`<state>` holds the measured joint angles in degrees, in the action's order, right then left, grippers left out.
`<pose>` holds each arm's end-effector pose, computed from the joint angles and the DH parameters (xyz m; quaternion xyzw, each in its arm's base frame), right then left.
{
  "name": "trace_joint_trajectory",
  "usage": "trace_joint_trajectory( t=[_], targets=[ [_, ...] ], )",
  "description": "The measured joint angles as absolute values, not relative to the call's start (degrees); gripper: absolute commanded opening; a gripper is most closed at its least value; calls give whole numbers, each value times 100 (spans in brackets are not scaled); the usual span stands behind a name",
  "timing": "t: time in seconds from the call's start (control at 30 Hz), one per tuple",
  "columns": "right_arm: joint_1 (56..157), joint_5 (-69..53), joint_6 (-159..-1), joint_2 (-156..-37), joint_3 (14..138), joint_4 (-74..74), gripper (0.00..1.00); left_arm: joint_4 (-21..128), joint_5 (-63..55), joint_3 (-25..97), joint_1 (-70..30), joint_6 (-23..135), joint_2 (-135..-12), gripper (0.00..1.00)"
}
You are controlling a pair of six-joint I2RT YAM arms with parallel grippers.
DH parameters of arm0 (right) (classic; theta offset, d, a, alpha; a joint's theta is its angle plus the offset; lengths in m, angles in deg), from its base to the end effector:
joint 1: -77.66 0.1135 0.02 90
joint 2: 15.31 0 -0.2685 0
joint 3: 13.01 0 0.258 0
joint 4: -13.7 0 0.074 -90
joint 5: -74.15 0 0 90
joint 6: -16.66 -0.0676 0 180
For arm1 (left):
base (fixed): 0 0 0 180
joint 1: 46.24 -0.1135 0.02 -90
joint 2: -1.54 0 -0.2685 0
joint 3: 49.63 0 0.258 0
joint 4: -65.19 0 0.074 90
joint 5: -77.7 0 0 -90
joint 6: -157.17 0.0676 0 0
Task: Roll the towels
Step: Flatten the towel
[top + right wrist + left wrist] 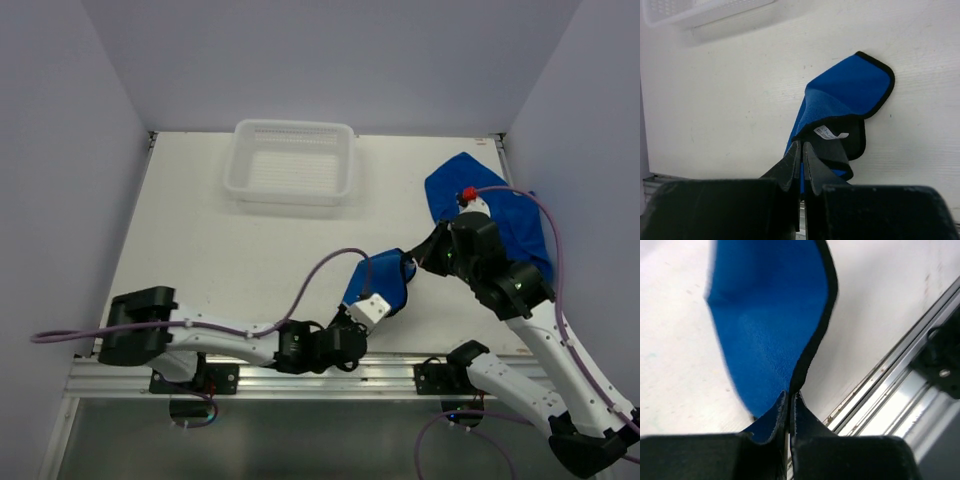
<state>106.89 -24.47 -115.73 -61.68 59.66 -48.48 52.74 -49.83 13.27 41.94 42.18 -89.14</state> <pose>0.1622 0.0791 0.3396 0.1357 0.8782 0.2111 0.4070 0.0522 -0.3474 0.1793 0.3347 0.8025 -0.1719 0.4630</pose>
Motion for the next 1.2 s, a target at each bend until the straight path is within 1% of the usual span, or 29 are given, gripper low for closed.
trace_joint_trajectory(
  t=[0.17,0.23,0.3,0.5,0.67,0.87,0.97,1.2],
  targets=[
    [10687,-2770,-11549,-6181,5817,-4840,0,4830,-5532,1126,4192,4008,-6730,0],
    [10687,-2821,-11560,-6192,5758,-4824,0,4666,-5823,1139,4178,3960,-6070,0],
    [10687,-2823,-11582,-6236,5719,-4813,0,4354,-6103,1198,4144,3899,-5666,0],
    [10689,-2825,-11726,-6356,5760,-4883,0,3084,-6658,1334,4076,3401,-5351,0],
    [10689,-2821,-11879,-6172,6079,-5165,0,2196,-6774,1334,4076,2854,-4853,0],
    [10689,-2666,-11875,-5936,6615,-5557,0,1855,-6695,1367,4076,2721,-4116,0],
    [10689,-2567,-11783,-5939,6919,-5871,0,1705,-6533,1570,4076,2749,-4051,0],
    [10689,-2392,-11446,-6330,8103,-6746,0,1504,-6000,2029,4076,2968,-4046,0]
  ],
)
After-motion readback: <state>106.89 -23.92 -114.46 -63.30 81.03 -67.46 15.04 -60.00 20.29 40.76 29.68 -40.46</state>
